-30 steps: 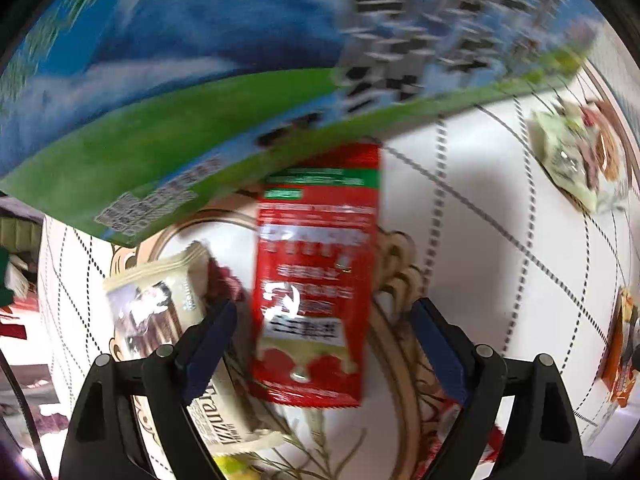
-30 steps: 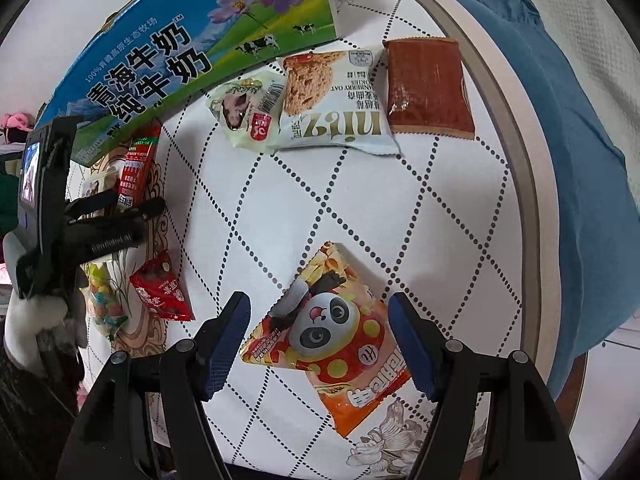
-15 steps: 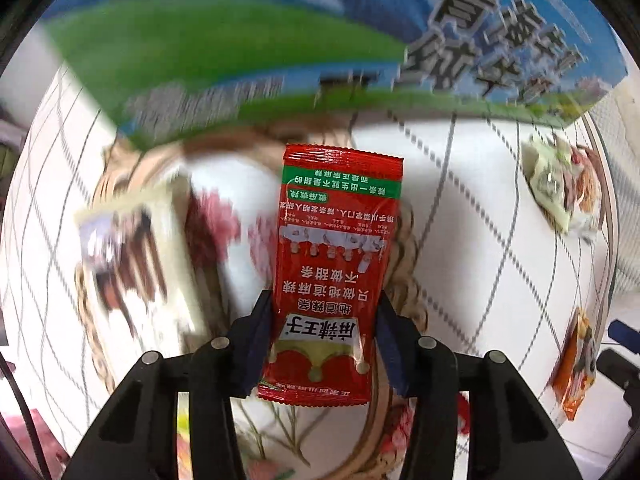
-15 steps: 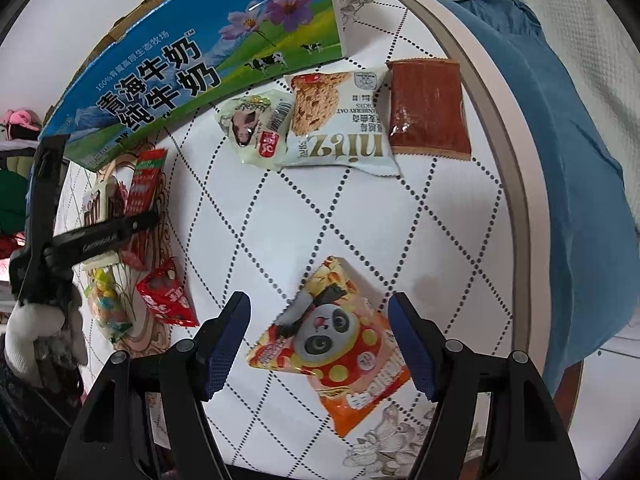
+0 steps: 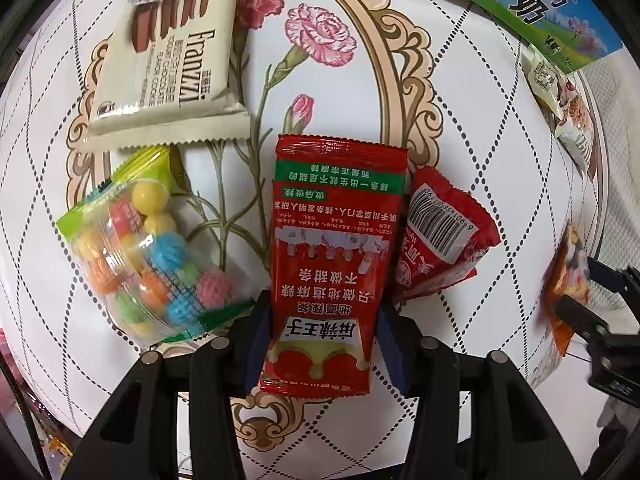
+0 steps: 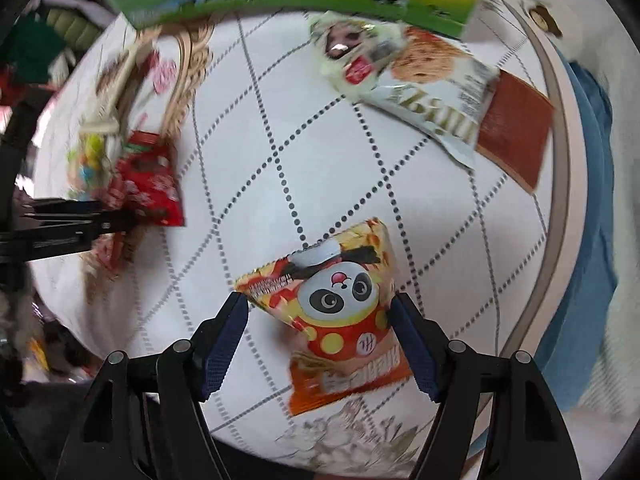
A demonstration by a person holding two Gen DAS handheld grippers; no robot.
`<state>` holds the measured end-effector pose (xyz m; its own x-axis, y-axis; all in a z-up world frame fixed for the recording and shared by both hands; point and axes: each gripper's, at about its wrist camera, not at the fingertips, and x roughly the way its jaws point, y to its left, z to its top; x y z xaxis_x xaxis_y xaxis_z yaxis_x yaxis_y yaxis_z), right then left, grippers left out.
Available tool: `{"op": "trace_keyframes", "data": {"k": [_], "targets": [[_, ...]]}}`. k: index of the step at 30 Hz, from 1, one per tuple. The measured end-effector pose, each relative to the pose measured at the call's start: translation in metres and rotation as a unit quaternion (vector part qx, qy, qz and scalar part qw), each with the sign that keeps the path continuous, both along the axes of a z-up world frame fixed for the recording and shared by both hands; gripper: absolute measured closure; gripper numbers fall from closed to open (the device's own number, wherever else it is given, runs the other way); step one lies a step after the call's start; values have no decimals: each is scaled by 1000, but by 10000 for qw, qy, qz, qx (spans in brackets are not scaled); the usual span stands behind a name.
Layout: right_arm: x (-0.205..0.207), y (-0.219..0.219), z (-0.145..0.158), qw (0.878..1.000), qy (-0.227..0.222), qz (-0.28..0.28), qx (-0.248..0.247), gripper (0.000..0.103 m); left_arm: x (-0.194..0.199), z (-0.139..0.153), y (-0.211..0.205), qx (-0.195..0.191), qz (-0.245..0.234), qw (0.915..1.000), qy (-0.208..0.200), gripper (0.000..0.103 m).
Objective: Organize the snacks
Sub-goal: 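Grasp the red snack packet with the left gripper and lift it, then grasp the orange panda-print packet with the right gripper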
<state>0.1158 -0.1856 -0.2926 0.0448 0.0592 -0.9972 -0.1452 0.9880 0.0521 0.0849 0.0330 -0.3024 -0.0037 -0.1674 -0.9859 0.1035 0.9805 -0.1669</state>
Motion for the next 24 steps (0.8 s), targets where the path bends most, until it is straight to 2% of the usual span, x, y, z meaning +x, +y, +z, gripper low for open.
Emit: {"op": "trace_keyframes", "data": {"k": [2, 5, 8, 10, 11, 12, 15, 18, 19, 20, 21, 23, 24], "targets": [[3, 0, -9, 9998, 49, -161, -96, 28, -1, -11, -6, -90, 37, 9999, 83, 51], [7, -13, -15, 9948, 241, -973, 193, 29, 20, -20, -3, -164, 201, 9994, 211, 50], [9, -37, -14, 9752, 318, -1961, 976, 27, 33, -16, 0, -206, 287, 9991, 227, 48], [10, -46, -13, 9679, 362, -2169, 1215, 27, 41, -15, 3, -217, 304, 9990, 229, 46], [9, -47, -10, 9689, 330, -2143, 1192, 25, 52, -17, 4, -205, 308, 9991, 212, 46], [9, -47, -8, 9714, 294, -2061, 1138, 21, 59, -19, -13, -187, 303, 9991, 216, 46], [8, -39, -1, 9809, 250, -1696, 916, 20, 74, -23, -14, -229, 325, 9989, 267, 40], [7, -23, -5, 9869, 209, -1428, 727, 20, 86, -31, -26, -179, 304, 9992, 190, 40], [9, -18, -7, 9882, 196, -1367, 662, 20, 86, -37, -33, -179, 321, 9992, 143, 41], [10, -16, -10, 9893, 183, -1340, 541, 21, 87, -36, -31, -130, 342, 9993, 88, 48], [9, -16, -11, 9899, 184, -1329, 461, 25, 98, -19, -33, -80, 339, 9994, 33, 52], [8, -14, -14, 9902, 128, -1370, 241, 36, 95, -7, -42, -48, 331, 9994, -52, 58], [7, -14, -14, 9899, 92, -1398, 223, 37, 96, -4, -41, -52, 333, 9994, -68, 58]]}}
